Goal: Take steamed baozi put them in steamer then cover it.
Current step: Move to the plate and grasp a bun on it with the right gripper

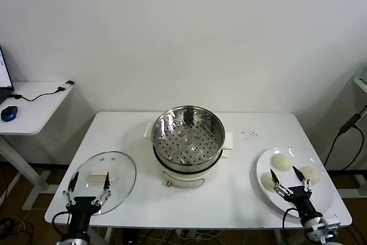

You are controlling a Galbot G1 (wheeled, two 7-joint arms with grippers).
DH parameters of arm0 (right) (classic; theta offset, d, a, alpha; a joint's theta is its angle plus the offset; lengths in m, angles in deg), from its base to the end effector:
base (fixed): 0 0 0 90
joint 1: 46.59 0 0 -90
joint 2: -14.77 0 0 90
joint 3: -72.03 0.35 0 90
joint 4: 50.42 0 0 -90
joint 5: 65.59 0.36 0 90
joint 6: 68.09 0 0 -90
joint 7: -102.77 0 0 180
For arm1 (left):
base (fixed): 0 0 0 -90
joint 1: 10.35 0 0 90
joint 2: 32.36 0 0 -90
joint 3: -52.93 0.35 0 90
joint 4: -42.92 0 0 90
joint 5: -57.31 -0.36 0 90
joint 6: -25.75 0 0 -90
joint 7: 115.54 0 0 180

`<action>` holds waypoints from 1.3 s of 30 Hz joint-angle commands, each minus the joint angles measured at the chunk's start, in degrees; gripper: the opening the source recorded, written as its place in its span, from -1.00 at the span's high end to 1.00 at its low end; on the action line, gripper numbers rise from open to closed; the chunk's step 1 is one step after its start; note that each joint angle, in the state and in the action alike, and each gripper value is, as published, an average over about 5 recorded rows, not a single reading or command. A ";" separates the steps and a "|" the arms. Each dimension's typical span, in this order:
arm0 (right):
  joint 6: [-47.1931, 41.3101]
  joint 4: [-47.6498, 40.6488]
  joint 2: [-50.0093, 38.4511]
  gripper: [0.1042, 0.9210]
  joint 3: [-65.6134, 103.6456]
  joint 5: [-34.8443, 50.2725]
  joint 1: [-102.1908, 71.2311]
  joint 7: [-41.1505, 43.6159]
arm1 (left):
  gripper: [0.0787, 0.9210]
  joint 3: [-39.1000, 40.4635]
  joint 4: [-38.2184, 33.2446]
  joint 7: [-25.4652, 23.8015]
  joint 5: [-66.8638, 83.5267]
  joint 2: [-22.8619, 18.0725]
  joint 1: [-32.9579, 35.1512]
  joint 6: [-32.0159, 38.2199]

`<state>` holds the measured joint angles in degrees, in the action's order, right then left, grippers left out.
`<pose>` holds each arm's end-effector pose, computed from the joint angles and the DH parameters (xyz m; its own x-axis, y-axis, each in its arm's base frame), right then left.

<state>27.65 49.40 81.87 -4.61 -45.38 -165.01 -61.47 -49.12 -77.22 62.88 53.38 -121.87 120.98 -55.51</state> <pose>0.1922 -0.1878 -0.3700 -0.9758 -0.1386 0.1691 -0.1529 0.9855 -0.0741 0.1172 0.0664 -0.3277 -0.9920 -0.1203 0.0380 -0.1097 0.9716 0.2095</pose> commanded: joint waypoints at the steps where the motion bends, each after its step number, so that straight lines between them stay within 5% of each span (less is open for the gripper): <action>1: -0.13 -0.25 -1.33 -0.76 -0.11 -0.84 0.74 1.11 | -0.77 0.14 -0.03 0.58 -0.04 0.15 0.22 -0.04; 11: -14.68 -7.60 -28.12 -0.76 -4.18 -13.06 11.71 20.81 | -0.77 0.89 -0.83 1.30 -0.12 0.88 1.39 0.51; 20: -10.43 -20.38 -45.77 -0.76 -27.71 -23.43 36.84 41.58 | -0.77 1.40 -0.70 2.05 0.54 0.67 3.65 2.35; 28: -7.69 -29.69 -46.12 -0.76 -64.54 -28.80 73.27 49.97 | -0.77 0.93 -1.00 2.83 1.24 0.70 4.25 2.45; 39: -5.92 -38.99 -36.00 -0.76 -77.81 -35.71 85.35 52.96 | -0.77 0.74 -1.23 2.81 1.01 0.68 3.65 1.37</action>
<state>20.99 16.14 44.73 -69.59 -76.96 -92.35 -13.32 -48.40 -78.45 65.55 54.37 -121.21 124.44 -54.10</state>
